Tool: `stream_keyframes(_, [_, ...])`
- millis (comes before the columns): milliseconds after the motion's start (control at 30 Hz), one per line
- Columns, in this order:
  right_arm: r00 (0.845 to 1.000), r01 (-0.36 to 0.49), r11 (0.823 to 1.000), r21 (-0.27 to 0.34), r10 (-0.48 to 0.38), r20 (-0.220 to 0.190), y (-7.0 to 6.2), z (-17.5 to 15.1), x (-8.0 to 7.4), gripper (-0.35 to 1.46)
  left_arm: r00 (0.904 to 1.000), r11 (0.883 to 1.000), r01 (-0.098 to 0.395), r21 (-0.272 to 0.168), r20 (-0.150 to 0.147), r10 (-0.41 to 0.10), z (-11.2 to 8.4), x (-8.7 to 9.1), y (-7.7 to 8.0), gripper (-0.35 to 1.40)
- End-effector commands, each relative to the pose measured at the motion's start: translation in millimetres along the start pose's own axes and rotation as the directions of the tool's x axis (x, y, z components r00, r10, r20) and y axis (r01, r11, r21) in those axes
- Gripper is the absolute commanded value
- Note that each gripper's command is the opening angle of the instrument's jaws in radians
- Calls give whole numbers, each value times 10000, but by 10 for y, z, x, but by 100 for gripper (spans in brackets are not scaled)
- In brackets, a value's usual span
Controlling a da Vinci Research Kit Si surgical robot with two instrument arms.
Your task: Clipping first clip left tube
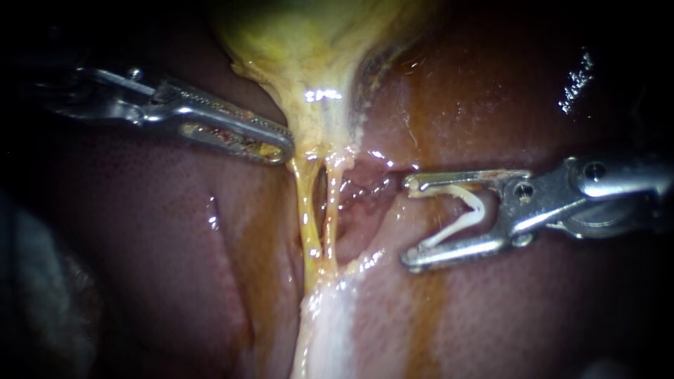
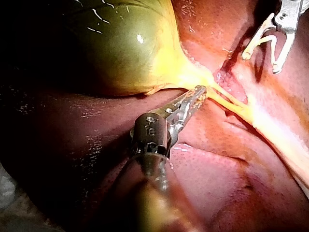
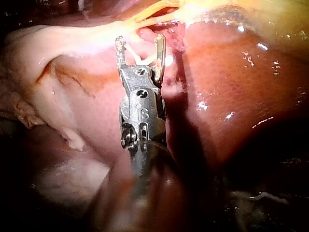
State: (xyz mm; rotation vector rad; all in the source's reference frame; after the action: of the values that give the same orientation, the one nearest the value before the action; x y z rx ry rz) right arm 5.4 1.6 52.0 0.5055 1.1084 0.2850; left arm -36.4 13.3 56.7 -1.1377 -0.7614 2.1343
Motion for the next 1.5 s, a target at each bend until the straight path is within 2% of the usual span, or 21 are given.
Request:
stream_keyframes(33, [10000,26,10000,3,-26,1,0,0,0,50,10000,10000,-3,-14,-5,3,-2,1,1,-35])
stream_keyframes(233, [10000,26,10000,2,-26,1,0,0,0,50,10000,9999,48,-160,27,-48,-21,8,10,-35])
stream_keyframes(500, [10000,25,10000,30,-25,4,0,0,0,50,10000,10000,81,-53,-18,-81,-47,13,16,-35])
stream_keyframes(867, [10000,16,9997,230,-17,64,-5,10,7,50,10000,10000,95,-28,-27,-95,-49,14,18,-35])
stream_keyframes(1167, [9998,-53,9973,726,40,177,-9,54,12,50,9999,9999,100,-31,-27,-100,-49,15,18,-35])
stream_keyframes(1500, [9966,-765,9932,880,734,376,-5,104,-6,50,9999,9999,114,-39,-27,-114,-50,17,19,-35])
